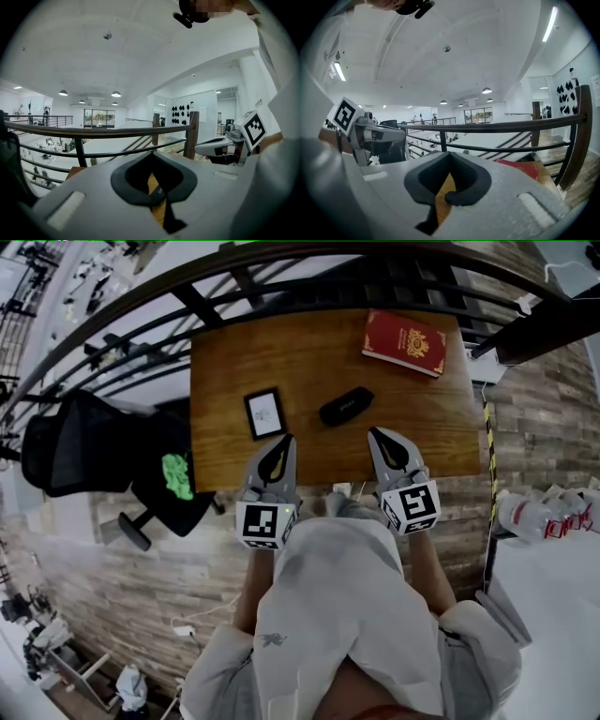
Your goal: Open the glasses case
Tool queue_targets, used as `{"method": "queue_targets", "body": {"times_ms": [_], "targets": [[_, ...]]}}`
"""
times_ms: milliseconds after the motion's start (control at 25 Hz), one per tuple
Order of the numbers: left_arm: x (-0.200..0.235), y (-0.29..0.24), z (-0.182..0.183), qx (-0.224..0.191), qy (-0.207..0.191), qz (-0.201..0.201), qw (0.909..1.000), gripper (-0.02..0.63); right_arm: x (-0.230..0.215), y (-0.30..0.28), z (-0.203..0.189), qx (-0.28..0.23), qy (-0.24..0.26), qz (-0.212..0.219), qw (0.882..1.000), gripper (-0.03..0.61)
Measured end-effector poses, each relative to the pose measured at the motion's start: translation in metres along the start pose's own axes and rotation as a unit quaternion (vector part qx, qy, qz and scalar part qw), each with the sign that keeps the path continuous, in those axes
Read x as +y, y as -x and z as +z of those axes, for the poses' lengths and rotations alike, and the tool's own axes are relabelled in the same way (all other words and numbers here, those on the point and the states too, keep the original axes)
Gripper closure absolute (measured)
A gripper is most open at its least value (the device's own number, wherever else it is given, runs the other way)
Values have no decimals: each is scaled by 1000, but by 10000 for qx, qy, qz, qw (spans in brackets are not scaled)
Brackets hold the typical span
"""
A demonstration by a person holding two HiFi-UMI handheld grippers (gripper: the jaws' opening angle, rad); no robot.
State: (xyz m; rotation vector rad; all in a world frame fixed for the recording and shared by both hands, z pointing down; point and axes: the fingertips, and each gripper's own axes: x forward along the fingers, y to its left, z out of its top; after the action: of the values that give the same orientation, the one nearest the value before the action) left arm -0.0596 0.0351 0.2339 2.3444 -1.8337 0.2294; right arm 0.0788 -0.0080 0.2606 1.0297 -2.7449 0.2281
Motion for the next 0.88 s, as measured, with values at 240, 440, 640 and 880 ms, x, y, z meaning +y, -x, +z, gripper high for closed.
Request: {"method": "queue_targets", "body": {"times_ms": [240, 440, 640, 880], "targets": [[2, -18, -20, 295, 45, -85, 9995, 597, -16, -15, -18, 237, -133, -44, 9996, 575], [8, -31, -36, 430, 112, -266, 9987, 597, -21, -21, -33, 398, -217, -207, 9988, 574], [14, -48, -53, 518, 34, -714, 9961, 597, -22, -27, -41, 518, -255, -571, 9967, 574], [19, -68, -81, 673, -139, -1369, 9882, 597, -22, -37, -66, 815, -371, -1089, 9900, 574]]}}
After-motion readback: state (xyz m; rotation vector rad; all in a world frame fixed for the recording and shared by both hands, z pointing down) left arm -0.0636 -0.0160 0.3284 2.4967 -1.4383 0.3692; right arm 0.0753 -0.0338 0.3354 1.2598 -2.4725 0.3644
